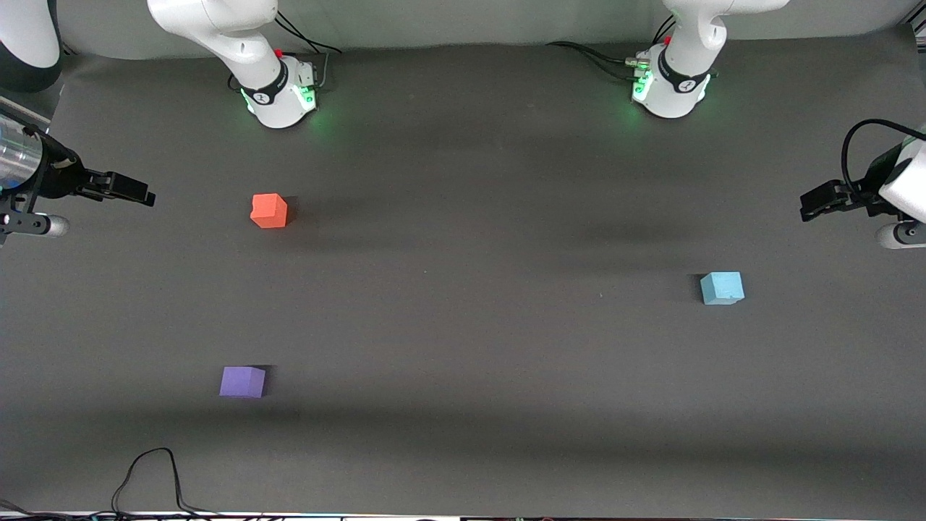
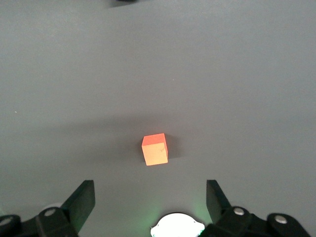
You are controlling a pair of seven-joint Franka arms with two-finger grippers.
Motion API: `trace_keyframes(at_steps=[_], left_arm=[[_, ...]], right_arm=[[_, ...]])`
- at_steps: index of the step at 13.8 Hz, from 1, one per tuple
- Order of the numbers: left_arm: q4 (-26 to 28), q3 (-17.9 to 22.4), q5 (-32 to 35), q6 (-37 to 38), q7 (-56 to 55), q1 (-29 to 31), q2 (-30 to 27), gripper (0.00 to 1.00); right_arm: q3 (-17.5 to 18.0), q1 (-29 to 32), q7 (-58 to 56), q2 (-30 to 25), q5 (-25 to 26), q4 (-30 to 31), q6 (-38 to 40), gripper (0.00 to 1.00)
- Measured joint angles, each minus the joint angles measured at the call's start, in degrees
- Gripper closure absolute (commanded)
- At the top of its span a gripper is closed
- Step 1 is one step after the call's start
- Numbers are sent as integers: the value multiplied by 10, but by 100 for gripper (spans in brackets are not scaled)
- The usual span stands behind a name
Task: Place blue block between orange and purple blocks
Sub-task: 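Move the left gripper toward the light blue block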
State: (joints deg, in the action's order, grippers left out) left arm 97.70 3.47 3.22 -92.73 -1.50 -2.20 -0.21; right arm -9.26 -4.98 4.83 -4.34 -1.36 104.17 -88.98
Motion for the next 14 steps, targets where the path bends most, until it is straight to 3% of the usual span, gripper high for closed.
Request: trace_keyframes(at_steps=[14], left_arm=[[4, 3, -3, 22, 12, 0, 2, 0]], right_arm=[[-14, 0, -2, -26, -2, -9, 28, 0]])
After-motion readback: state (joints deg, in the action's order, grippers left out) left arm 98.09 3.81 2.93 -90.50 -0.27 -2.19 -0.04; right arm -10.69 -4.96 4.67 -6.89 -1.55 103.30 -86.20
